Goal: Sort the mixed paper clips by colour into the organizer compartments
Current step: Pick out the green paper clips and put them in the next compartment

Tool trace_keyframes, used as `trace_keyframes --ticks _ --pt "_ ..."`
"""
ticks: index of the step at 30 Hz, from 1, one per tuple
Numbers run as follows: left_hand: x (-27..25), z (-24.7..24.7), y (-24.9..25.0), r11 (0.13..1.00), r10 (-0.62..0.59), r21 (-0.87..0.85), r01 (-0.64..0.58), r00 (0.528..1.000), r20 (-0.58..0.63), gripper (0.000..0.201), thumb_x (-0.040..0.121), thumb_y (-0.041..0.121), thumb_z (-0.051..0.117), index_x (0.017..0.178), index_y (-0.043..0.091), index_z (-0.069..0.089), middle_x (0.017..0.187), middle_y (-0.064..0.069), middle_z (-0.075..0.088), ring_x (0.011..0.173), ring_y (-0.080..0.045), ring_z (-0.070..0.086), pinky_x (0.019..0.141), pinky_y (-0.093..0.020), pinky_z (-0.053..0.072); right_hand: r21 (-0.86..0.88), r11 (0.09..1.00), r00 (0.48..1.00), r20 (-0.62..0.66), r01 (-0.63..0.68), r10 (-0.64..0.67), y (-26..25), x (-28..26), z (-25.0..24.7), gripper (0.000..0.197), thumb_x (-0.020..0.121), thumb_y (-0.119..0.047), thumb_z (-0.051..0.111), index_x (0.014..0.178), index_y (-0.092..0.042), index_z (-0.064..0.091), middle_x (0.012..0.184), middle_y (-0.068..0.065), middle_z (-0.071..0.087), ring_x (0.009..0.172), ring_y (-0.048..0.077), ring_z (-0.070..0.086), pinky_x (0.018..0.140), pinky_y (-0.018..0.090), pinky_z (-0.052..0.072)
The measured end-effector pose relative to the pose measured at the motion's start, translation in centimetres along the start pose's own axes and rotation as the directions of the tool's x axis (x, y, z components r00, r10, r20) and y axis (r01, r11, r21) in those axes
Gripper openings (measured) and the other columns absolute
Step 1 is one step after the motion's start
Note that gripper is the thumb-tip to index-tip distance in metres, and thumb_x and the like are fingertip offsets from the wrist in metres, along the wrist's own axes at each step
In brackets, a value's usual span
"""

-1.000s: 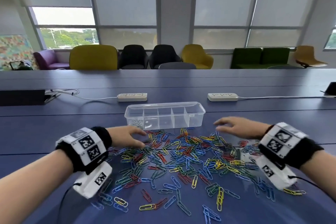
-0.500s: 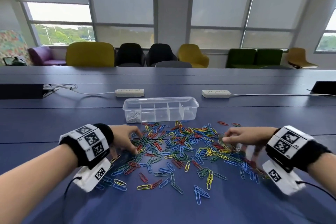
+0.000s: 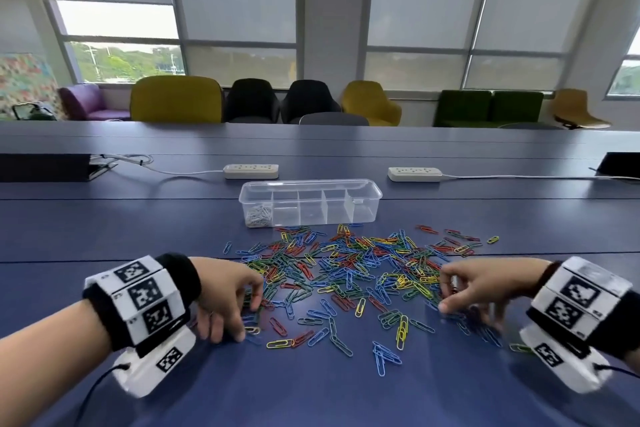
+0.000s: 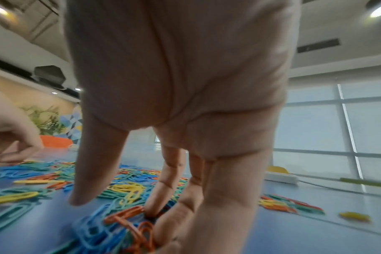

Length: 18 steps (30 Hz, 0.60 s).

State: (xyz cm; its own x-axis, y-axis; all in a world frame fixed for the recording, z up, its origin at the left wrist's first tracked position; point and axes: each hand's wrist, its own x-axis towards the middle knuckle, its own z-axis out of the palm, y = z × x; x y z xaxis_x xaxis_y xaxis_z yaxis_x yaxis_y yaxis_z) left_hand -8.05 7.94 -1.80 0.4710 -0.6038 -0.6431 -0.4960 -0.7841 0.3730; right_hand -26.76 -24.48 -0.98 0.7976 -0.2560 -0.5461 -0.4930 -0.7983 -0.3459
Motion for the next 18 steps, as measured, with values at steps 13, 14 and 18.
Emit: trace_keyframes --ticks 13,14,18 --pt "2.9 1.8 6.8 0.883 0.396 0.344 -0.32 0.9 -0.18 0.02 0.076 0.027 0.075 0.092 0.016 0.07 0.088 0.001 0.07 0.072 -0.006 0.057 0.067 -0.016 0.045 -0.352 0.847 0.915 0.081 0.397 -0.396 -7.7 2.5 2.5 0.022 0.075 -0.032 0.076 0.088 -0.023 0.06 0.097 0.003 0.065 0.085 0.015 0.058 0.076 0.027 0.045" --pt "3.1 1.8 6.9 0.878 0.394 0.365 -0.31 0.901 -0.181 0.019 0.077 0.025 0.074 0.092 0.014 0.071 0.091 -0.002 0.071 0.07 -0.005 0.056 0.064 -0.012 0.043 -0.356 0.847 0.916 0.071 0.394 -0.396 -7.6 2.7 2.6 0.02 0.076 -0.031 0.076 0.086 -0.023 0.06 0.089 0.0 0.064 0.078 0.011 0.057 0.071 0.025 0.044" --pt "3.2 1.7 6.9 0.881 0.39 0.358 -0.308 0.903 -0.182 0.016 0.079 0.019 0.073 0.092 0.011 0.071 0.091 -0.006 0.073 0.063 -0.005 0.055 0.059 -0.008 0.041 -0.357 0.845 0.914 0.076 0.398 -0.399 -7.1 2.7 2.8 0.016 0.08 -0.031 0.072 0.086 -0.02 0.062 0.079 -0.006 0.062 0.071 0.008 0.056 0.07 0.024 0.046"
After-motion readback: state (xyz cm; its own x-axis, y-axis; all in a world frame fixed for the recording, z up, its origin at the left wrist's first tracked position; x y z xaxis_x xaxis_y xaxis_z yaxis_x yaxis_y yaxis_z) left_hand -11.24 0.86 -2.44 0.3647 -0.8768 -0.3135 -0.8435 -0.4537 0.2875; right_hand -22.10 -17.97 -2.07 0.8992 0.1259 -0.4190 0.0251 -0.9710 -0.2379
